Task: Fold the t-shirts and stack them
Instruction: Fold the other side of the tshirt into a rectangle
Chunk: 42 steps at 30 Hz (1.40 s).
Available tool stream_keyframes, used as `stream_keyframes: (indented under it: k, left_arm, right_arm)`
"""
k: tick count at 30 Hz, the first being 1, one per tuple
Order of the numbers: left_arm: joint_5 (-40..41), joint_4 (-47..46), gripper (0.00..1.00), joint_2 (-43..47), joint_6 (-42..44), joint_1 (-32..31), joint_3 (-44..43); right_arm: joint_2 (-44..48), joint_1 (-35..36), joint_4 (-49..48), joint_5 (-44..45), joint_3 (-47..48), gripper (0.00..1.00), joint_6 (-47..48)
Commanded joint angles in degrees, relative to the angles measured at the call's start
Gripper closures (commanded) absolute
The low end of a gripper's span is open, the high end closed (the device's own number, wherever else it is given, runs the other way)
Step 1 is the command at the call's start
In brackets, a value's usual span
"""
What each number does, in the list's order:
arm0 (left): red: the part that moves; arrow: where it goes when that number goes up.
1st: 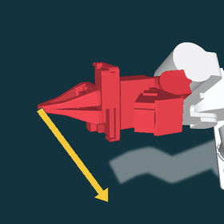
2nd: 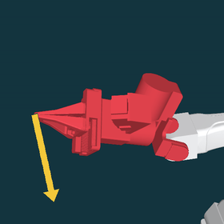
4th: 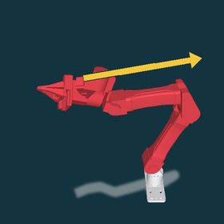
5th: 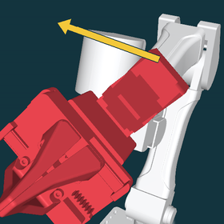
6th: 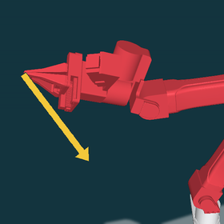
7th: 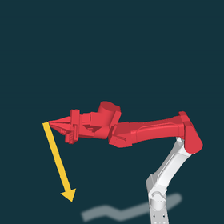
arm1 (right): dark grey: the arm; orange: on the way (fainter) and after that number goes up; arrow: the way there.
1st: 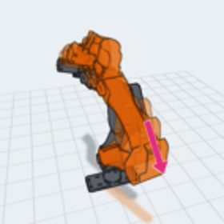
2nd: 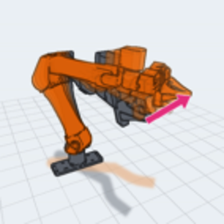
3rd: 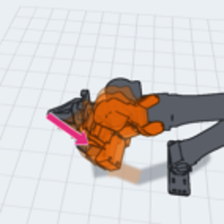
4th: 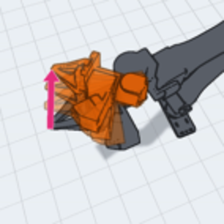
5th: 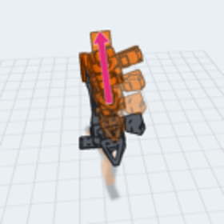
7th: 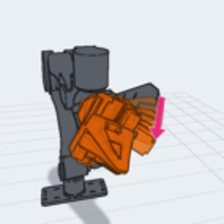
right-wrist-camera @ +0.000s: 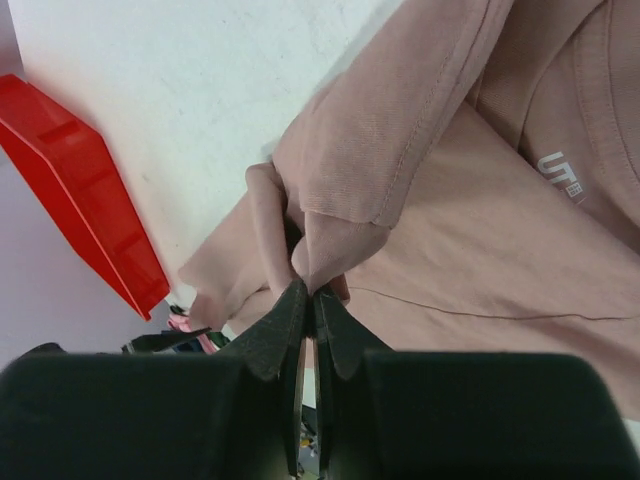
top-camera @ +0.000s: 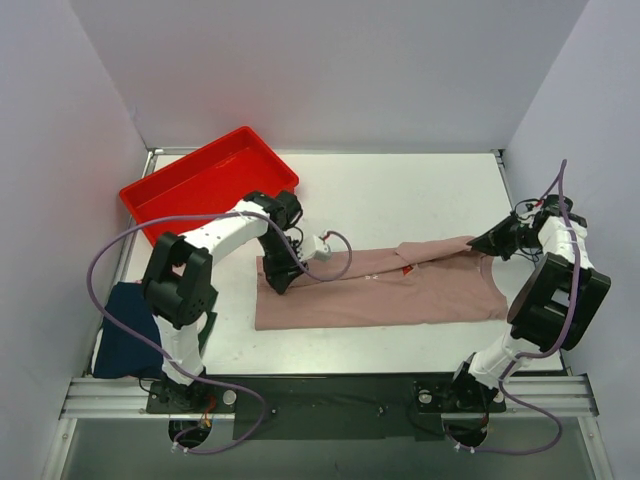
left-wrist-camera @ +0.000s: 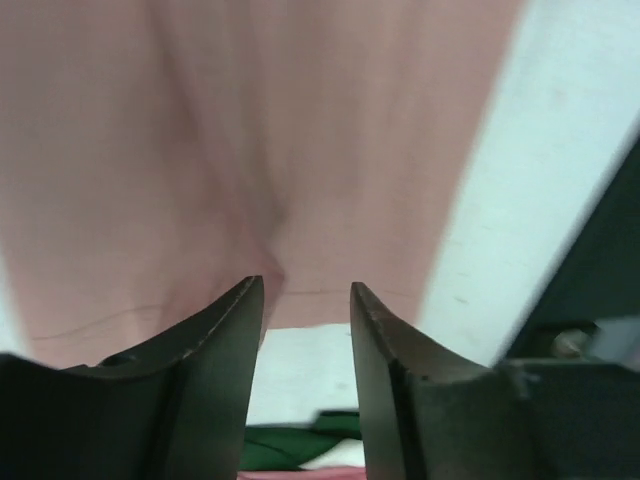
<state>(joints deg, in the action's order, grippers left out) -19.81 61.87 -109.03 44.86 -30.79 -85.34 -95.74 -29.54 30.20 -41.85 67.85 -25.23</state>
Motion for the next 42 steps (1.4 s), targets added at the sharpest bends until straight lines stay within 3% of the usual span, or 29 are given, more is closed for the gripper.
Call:
stream_keyframes:
  k: [1,5,12,25,27,32,35,37,38,42]
  left_arm:
    - [-9.3,19.5,0.44,1.5,9.4,-1.1,0.4]
    - [-8.1,26.6,0.38,2.8,15.6,-0.6,-1.8]
    - [4.5,4.8,0.31,2.2,5.8,3.6,-2.9]
    - [2.8,-2.4,0.28,1.4,5.6,1.3,6.7]
    - [3.7,-5.2,0.33,1.2,3.8,1.2,7.1]
    - [3.9,-5.2,0.75,0.8,1.4,1.5,5.2]
    - [3.8,-2.8,0.76,1.0,1.5,1.7,4.1]
    - [3.8,-2.5,0.86,1.2,1.6,1.8,3.7]
    - [4.0,-2.8,1.00,1.3,1.6,1.9,3.8]
    - [6.4,-4.6,1.00,1.3,1.4,2.1,4.2]
  right_arm:
    - [-0.1,0.5,1.4,-1.0,0.4,1.00,1.8]
    - [-0.3,0.4,1.4,-0.6,0.8,1.00,1.9]
    - [-0.7,0.6,1.8,-0.2,0.6,1.00,2.1]
    - [-1.6,0.7,2.2,1.1,0.6,1.00,2.3]
    - [-1.7,0.7,2.2,1.1,0.9,1.00,2.3]
    - [-1.7,0.5,2.4,1.2,1.1,1.00,2.5]
    - [-1.9,0.5,2.5,1.2,1.3,1.00,2.6]
    - [-2.1,0.5,2.5,1.2,1.5,1.00,2.5]
    - [-2.3,0.5,2.6,1.2,1.5,1.00,2.5]
    - [-2.5,0.5,2.7,0.9,1.8,1.00,2.5]
